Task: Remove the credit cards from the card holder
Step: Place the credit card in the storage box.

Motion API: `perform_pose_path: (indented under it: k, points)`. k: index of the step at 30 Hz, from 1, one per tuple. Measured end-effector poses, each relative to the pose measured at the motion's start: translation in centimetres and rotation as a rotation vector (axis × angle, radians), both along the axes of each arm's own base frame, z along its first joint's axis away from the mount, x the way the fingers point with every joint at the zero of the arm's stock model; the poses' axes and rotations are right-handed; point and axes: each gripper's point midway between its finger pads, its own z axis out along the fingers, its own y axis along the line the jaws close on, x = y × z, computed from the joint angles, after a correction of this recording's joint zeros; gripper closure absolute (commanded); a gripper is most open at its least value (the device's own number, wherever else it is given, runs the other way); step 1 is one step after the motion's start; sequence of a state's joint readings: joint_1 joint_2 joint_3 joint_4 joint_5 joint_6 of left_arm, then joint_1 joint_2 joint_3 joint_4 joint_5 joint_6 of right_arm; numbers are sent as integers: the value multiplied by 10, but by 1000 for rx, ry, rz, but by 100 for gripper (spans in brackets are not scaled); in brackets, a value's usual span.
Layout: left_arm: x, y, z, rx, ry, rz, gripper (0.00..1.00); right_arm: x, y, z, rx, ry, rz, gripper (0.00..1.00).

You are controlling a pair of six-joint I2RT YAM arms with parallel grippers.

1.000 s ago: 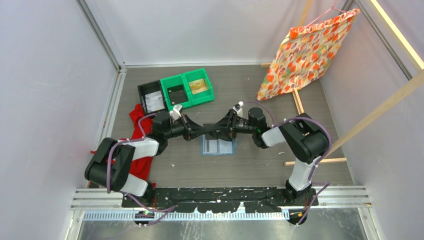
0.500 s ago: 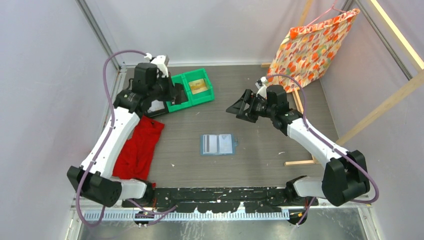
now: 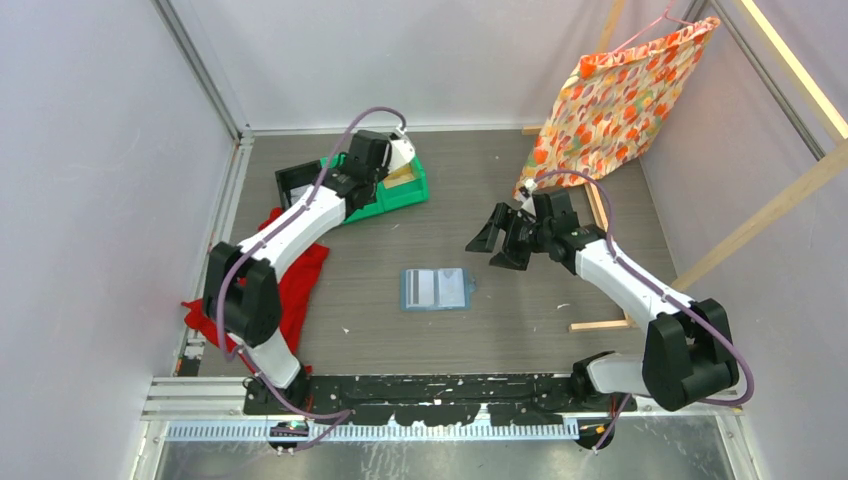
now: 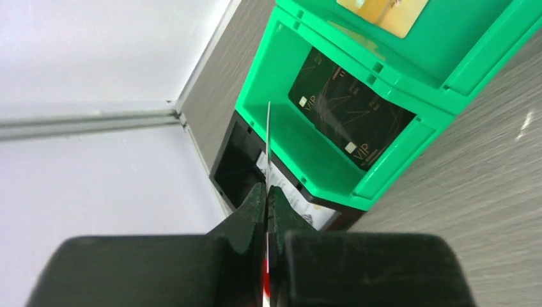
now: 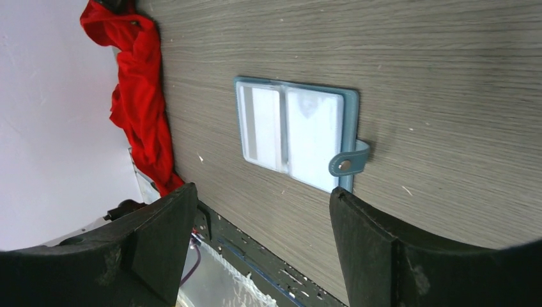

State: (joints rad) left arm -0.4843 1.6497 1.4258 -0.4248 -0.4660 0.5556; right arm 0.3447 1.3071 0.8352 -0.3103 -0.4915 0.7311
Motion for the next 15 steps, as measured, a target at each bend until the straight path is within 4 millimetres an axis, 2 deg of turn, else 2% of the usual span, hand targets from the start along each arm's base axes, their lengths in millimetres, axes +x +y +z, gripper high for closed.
perform_pose_path:
  k: [3, 8, 15]
  points:
    - [18, -3, -19, 120, -6, -79, 100, 1, -10, -1, -13, 5, -19, 20]
    - [31, -2, -62, 238, 52, -196, 100, -2, -23, 2, -31, 6, -39, 20]
    - [50, 7, -86, 249, 77, -235, 100, -4, -34, -1, -53, 18, -47, 20]
